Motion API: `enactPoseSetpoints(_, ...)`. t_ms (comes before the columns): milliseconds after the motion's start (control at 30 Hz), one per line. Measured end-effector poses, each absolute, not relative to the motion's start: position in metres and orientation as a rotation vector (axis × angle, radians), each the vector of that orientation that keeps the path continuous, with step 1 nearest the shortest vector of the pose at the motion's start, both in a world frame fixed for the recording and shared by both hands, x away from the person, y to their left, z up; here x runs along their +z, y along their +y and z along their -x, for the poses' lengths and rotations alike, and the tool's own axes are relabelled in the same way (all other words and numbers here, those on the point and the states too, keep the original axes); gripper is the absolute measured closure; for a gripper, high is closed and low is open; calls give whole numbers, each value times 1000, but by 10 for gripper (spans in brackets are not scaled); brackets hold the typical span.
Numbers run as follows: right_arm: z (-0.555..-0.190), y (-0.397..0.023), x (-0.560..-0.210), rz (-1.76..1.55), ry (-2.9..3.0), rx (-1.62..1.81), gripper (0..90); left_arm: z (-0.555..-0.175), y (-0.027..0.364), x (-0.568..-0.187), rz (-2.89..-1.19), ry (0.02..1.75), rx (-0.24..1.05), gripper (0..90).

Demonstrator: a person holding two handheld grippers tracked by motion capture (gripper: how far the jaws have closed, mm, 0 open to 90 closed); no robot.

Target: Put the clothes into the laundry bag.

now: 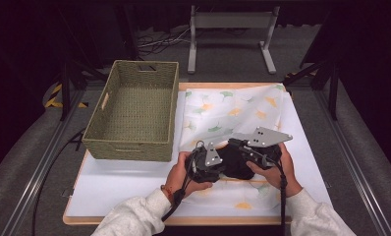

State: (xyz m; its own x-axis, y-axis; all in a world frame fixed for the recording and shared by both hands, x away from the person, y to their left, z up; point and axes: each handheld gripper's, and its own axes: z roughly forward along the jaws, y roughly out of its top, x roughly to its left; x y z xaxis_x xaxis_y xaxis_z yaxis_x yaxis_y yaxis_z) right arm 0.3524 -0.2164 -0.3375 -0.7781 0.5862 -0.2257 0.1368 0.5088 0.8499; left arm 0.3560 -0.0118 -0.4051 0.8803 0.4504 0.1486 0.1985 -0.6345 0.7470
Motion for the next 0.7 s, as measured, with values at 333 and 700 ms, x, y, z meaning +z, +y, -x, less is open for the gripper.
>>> enactPoseSetpoints(333, -352, -217, -337, -592, 2255, 1215, 885, -343, 17, -395, -2231, 450, 369, 661)
enactPoseSetpoints(700, -351, -214, -338, -586, 2260, 1208, 884, -342, 0, -404, -2269, 414, 372, 846)
